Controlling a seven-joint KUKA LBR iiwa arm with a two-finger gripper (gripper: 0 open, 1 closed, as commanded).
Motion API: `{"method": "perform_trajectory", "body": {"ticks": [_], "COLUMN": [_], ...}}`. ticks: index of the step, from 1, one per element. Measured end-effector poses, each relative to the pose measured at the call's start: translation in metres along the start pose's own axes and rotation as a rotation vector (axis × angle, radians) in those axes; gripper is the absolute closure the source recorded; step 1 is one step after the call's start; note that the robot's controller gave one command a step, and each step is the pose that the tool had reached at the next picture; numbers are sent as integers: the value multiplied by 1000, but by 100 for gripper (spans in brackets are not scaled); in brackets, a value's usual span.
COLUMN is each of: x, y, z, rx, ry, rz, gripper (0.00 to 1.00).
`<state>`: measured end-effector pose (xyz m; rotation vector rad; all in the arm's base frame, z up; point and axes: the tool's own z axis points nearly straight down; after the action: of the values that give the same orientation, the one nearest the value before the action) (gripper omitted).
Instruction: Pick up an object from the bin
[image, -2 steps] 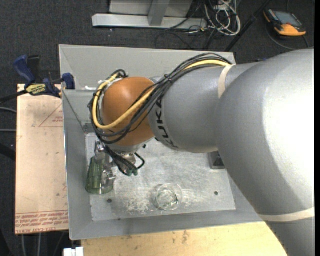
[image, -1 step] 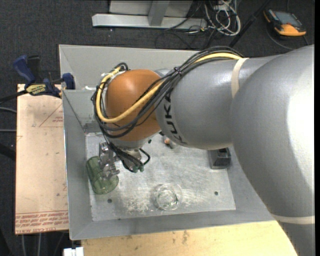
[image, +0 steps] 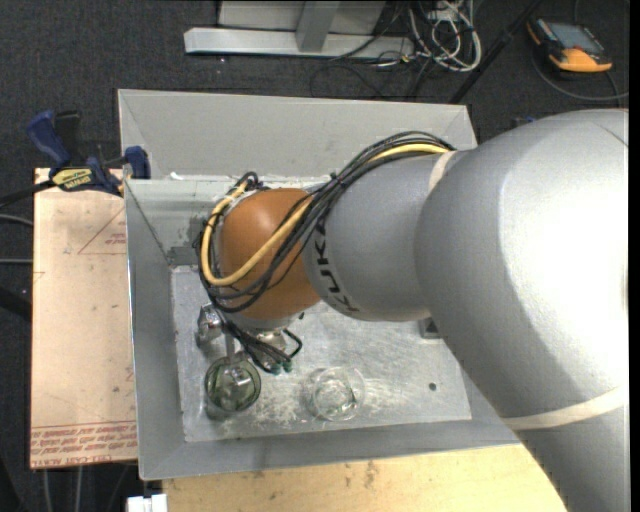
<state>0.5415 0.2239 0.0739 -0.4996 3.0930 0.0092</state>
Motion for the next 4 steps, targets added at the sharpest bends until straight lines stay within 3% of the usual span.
{"method": "perform_trajectory", "body": {"ticks": [1, 2, 3, 4], "x": [0, 0, -9, 9], "y": [0, -6, -22, -31], "z": [-1, -1, -1, -3], "rx": [0, -4, -2, -1], "ry": [1, -2, 6, 15], "rz": [-1, -137, -462, -752], "gripper": [0, 0, 0, 100]}}
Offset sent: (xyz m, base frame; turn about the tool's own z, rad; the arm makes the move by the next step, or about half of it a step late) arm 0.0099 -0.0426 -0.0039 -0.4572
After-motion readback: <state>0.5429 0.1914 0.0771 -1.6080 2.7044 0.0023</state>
